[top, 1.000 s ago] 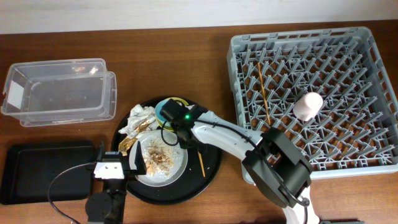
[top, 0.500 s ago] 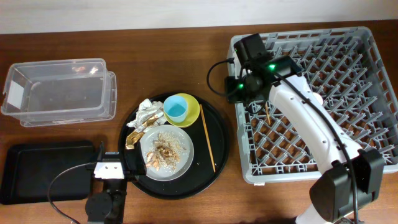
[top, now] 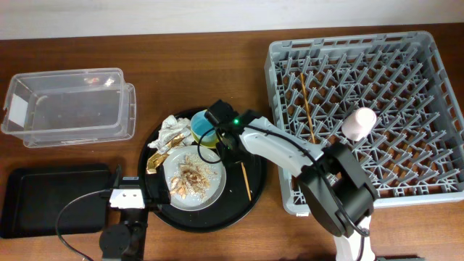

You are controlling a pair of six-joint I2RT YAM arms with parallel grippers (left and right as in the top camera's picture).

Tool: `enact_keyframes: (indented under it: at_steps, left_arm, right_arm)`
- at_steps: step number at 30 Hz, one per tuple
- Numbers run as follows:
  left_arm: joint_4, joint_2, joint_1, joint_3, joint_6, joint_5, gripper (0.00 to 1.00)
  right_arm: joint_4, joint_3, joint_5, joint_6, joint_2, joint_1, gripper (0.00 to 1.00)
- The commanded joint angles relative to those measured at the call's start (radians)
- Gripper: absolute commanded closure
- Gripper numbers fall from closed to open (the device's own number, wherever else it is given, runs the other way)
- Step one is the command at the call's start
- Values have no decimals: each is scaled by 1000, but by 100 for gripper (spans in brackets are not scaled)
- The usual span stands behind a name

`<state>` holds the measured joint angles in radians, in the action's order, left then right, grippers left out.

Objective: Sort waste into correct bins and load items into the dishwasher rack
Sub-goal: 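Carry the second chopstick to the dish rack and release it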

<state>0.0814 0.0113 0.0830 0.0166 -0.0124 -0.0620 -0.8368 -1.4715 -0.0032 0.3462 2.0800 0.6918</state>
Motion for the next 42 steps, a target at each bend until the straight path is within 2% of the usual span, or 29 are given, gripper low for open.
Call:
enact_keyframes:
  at_steps: [1, 11, 17, 20, 23, 28, 32, 38, 39, 40, 42]
  left_arm:
    - [-2, -3, 3, -7, -19, 6, 0]
    - [-2, -3, 3, -7, -19, 6, 1]
    - [-2, -3, 3, -7, -19, 6, 1]
    - [-2, -3, 3, -7, -19, 6, 1]
    - [-2, -3, 3, -7, -19, 6, 1]
    - [-2, -3, 3, -7, -19, 6, 1]
    - [-2, -3, 3, -7, -19, 6, 1]
    - [-2, -3, 3, -7, -19, 6, 0]
    - [-2, -3, 3, -7, -19, 6, 0]
    - [-2, -3, 3, -7, -19, 6, 1]
    - [-2, -3, 3, -7, -19, 6, 1]
  right_arm:
    - [0, 9, 43, 14, 51, 3, 72]
    - [-77, -64, 16, 13, -11, -2, 75]
    - [-106, -85, -2, 5, -54, -72, 74]
    - [-133, -84, -7, 1, -53, -92, 69]
    - [-146, -69, -15, 0, -42, -88, 69]
    - [-98, -16, -102, 3, -41, -56, 70]
    - [13, 60, -124, 10, -41, -12, 70]
    - [43, 100, -14, 56, -41, 16, 70]
    - [50, 111, -14, 56, -41, 16, 71]
    - [56, 121, -14, 64, -41, 16, 80]
    - [67, 137, -10, 82, -41, 16, 86]
